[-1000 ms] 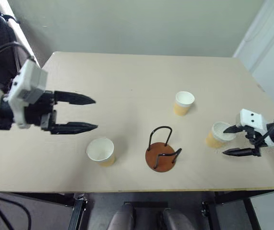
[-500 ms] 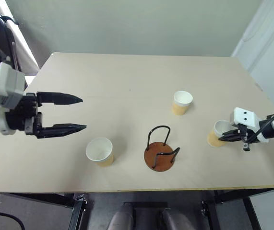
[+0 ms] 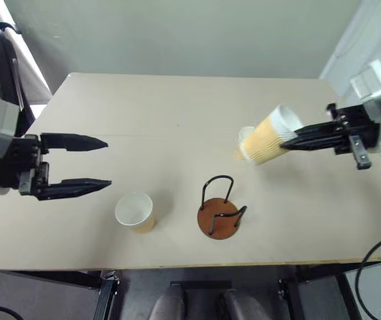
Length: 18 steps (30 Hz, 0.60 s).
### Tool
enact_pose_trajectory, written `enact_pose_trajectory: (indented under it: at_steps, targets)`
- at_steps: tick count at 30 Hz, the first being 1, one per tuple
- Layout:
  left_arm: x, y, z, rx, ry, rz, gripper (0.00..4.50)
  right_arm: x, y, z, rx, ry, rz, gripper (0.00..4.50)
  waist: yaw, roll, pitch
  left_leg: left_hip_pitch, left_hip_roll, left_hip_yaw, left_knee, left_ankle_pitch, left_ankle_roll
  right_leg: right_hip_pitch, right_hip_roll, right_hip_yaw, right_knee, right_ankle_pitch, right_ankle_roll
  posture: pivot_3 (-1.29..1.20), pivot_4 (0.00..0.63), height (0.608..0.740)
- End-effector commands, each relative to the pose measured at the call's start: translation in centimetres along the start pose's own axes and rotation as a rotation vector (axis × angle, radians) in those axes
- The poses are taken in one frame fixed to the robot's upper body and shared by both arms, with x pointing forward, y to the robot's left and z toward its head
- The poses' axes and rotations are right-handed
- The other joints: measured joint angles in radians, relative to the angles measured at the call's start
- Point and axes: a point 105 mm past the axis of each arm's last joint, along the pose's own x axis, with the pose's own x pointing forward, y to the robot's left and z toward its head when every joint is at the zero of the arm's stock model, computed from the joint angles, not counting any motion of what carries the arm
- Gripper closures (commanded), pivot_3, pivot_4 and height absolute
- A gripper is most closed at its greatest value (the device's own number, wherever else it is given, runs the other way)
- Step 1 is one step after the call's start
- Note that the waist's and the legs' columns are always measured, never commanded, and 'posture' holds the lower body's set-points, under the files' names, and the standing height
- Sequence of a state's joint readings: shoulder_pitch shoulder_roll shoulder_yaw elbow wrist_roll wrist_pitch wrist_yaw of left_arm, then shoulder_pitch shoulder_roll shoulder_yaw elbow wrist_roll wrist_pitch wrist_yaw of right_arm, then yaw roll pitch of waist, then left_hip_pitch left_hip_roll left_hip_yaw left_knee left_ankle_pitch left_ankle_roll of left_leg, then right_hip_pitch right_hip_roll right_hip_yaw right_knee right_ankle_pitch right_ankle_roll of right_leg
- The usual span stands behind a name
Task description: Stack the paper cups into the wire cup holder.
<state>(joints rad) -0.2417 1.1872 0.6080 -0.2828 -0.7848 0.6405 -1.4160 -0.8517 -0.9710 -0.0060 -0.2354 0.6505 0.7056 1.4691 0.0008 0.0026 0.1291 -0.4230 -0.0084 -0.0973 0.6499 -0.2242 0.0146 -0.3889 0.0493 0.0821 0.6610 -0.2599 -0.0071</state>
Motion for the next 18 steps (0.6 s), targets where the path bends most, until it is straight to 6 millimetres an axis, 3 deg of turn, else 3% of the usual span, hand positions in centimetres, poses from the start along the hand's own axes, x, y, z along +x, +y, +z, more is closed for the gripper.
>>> enact_pose_trajectory:
  at_steps: [1,17,18]
  targets:
    - [-0.1,-0.2,0.6,0.039,0.011,0.007,0.77,2.3,1.8,0.7,-0.048,-0.002,0.125,4.46,0.000,0.000,0.000,0.001,0.000,0.000,-0.001,0.001,-0.001,0.000,0.000,0.000,0.001,-0.001,-0.001,0.00,0.150,0.740]
    - [-0.3,-0.2,0.4,0.047,0.052,0.038,0.77,4.2,1.3,-1.8,0.005,0.048,0.196,4.46,0.000,0.000,0.000,0.002,0.002,0.000,-0.003,0.001,-0.002,-0.001,0.001,0.000,0.002,-0.001,-0.003,0.00,0.150,0.740]
    - [-0.4,-0.2,0.4,0.047,0.053,0.040,0.77,4.3,1.3,-1.8,0.009,0.048,0.196,4.30,0.000,0.000,0.000,0.002,0.002,0.000,-0.003,0.001,-0.002,-0.001,0.001,-0.001,0.002,-0.001,-0.003,0.00,0.150,0.740]
